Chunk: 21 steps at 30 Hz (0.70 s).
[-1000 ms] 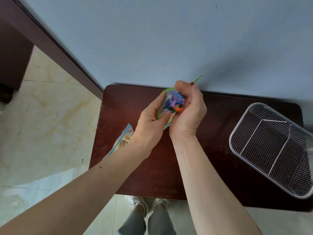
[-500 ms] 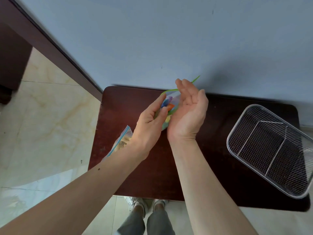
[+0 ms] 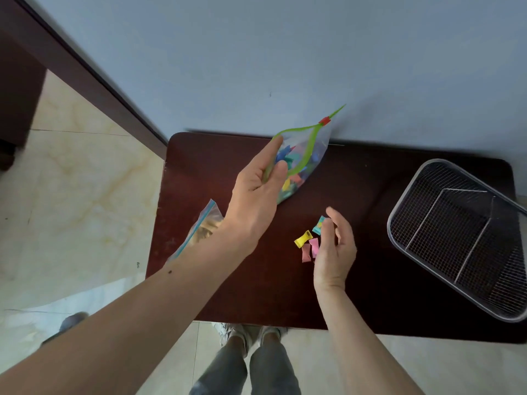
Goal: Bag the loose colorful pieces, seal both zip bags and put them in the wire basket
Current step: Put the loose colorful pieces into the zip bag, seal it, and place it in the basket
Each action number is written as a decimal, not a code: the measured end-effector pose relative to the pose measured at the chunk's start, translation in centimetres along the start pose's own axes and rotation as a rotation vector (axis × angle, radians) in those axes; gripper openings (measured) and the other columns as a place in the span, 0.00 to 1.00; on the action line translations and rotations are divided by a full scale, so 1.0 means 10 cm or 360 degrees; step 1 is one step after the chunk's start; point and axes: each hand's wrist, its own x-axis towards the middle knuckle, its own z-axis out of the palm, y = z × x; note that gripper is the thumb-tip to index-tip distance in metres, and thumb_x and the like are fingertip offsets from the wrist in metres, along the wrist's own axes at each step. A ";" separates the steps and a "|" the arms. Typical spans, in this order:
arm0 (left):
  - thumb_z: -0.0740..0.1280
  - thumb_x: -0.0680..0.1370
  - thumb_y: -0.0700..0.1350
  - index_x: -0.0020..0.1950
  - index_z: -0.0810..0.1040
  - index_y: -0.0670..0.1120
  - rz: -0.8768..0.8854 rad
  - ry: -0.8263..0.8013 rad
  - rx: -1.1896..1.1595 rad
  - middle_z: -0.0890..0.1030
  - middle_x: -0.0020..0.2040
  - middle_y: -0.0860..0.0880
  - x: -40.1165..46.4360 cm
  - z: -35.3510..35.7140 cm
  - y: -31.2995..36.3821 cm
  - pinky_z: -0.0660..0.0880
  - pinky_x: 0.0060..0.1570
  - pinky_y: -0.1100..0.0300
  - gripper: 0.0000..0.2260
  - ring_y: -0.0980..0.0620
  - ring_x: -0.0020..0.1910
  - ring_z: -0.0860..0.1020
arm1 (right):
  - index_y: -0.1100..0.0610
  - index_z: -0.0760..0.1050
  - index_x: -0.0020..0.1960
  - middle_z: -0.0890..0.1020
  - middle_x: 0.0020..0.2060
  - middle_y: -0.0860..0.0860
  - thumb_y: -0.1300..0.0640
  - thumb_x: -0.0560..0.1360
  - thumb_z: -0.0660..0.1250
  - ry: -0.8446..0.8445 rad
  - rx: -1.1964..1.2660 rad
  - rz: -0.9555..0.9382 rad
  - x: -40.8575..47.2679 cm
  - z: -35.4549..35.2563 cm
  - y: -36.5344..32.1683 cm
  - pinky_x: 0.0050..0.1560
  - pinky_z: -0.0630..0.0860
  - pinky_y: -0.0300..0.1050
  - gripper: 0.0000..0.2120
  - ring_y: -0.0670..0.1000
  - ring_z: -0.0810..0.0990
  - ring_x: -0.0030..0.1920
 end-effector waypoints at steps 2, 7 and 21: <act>0.60 0.82 0.43 0.74 0.66 0.51 0.0018 0.0006 -0.0018 0.71 0.70 0.60 0.02 0.03 0.00 0.62 0.72 0.64 0.20 0.64 0.70 0.68 | 0.56 0.73 0.68 0.74 0.67 0.52 0.50 0.77 0.67 -0.0049 -0.0365 -0.0177 0.01 -0.08 0.28 0.59 0.74 0.34 0.22 0.46 0.73 0.68; 0.60 0.81 0.40 0.74 0.66 0.48 0.0063 0.0045 -0.0029 0.73 0.57 0.68 0.08 0.10 -0.06 0.62 0.73 0.63 0.20 0.77 0.55 0.72 | 0.61 0.61 0.75 0.66 0.75 0.59 0.32 0.68 0.67 -0.0186 -0.1186 -0.0680 0.09 -0.17 0.78 0.74 0.62 0.55 0.47 0.58 0.61 0.76; 0.62 0.80 0.40 0.75 0.66 0.45 0.0150 0.0016 -0.0126 0.80 0.48 0.72 0.15 0.15 -0.22 0.63 0.75 0.52 0.22 0.59 0.70 0.70 | 0.54 0.81 0.50 0.80 0.49 0.55 0.38 0.66 0.75 0.0051 -0.1366 -0.1205 0.39 0.01 0.90 0.42 0.73 0.51 0.22 0.56 0.75 0.48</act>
